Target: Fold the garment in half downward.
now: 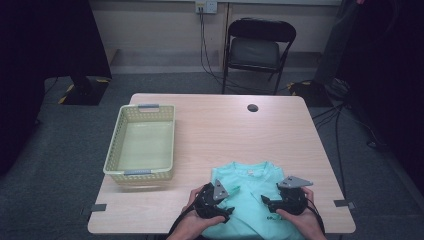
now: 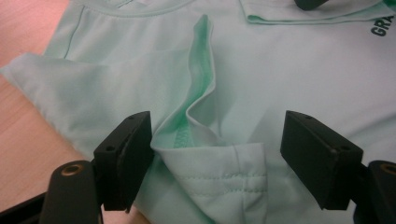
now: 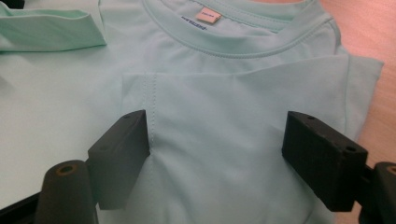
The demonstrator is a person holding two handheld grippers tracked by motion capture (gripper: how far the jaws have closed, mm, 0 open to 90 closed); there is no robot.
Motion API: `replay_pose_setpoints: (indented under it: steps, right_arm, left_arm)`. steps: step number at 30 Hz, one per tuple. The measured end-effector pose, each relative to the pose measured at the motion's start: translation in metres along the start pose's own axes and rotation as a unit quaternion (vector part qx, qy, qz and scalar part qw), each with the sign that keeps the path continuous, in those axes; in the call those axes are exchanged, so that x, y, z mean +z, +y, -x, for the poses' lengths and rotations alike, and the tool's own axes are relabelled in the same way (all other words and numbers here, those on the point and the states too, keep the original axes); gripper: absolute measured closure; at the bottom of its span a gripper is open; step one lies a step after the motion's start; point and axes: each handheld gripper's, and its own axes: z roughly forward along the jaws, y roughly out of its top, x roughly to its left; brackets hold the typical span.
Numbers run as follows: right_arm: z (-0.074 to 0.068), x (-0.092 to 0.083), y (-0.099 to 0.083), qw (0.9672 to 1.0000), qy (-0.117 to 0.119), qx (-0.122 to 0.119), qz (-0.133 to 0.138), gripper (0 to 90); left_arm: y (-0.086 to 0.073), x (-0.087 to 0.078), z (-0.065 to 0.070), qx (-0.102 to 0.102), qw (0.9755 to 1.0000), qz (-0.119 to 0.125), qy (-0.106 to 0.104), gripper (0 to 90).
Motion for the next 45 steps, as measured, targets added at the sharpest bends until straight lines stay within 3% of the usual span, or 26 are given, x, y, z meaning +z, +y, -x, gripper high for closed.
replay_pose_setpoints:
  steps: [5, 10, 15, 23, 28, 30, 31, 37, 42, 45]
  right_arm:
    - [-0.005, -0.003, -0.002, 1.0000, 0.002, -0.002, -0.003, 22.0]
    - [-0.006, -0.003, -0.002, 1.0000, 0.004, -0.001, -0.005, 21.9]
    - [-0.005, -0.003, 0.001, 0.9999, 0.008, 0.004, -0.011, 22.3]
    - [0.002, -0.010, 0.007, 0.9998, 0.011, 0.013, 0.005, 24.6]
    - [0.014, -0.020, 0.012, 0.9995, 0.008, 0.021, 0.020, 26.4]
    - [0.017, -0.022, 0.014, 0.9994, 0.007, 0.023, 0.023, 27.2]
    - [0.022, -0.027, 0.018, 0.9991, 0.004, 0.018, 0.038, 31.6]
    - [0.040, -0.043, 0.035, 0.9971, 0.003, 0.026, 0.072, 33.9]
    - [0.052, -0.038, 0.042, 0.9978, 0.008, 0.027, 0.060, 37.5]
    - [0.055, -0.026, 0.036, 0.9984, 0.003, 0.028, 0.048, 38.3]
  left_arm:
    - [-0.003, -0.004, 0.004, 0.005, 0.9999, -0.008, -0.007, 24.6]
    - [-0.003, -0.006, 0.001, 0.023, 0.9992, -0.014, -0.030, 21.1]
    - [0.000, -0.009, -0.004, 0.008, 0.9985, -0.020, -0.051, 17.8]
    - [0.010, -0.023, -0.013, -0.010, 0.9993, 0.008, -0.034, 16.0]
    - [0.021, -0.035, -0.030, -0.036, 0.9987, 0.034, -0.011, 19.3]
    - [0.023, -0.037, -0.033, -0.041, 0.9983, 0.040, -0.013, 19.4]
    - [0.026, -0.037, -0.040, -0.050, 0.9980, 0.036, -0.012, 21.0]
    - [0.032, -0.034, -0.051, -0.056, 0.9975, 0.042, 0.007, 19.7]
    - [0.033, -0.021, -0.060, -0.056, 0.9973, 0.039, 0.028, 20.2]
    - [0.028, -0.013, -0.065, -0.067, 0.9968, 0.034, 0.026, 20.2]
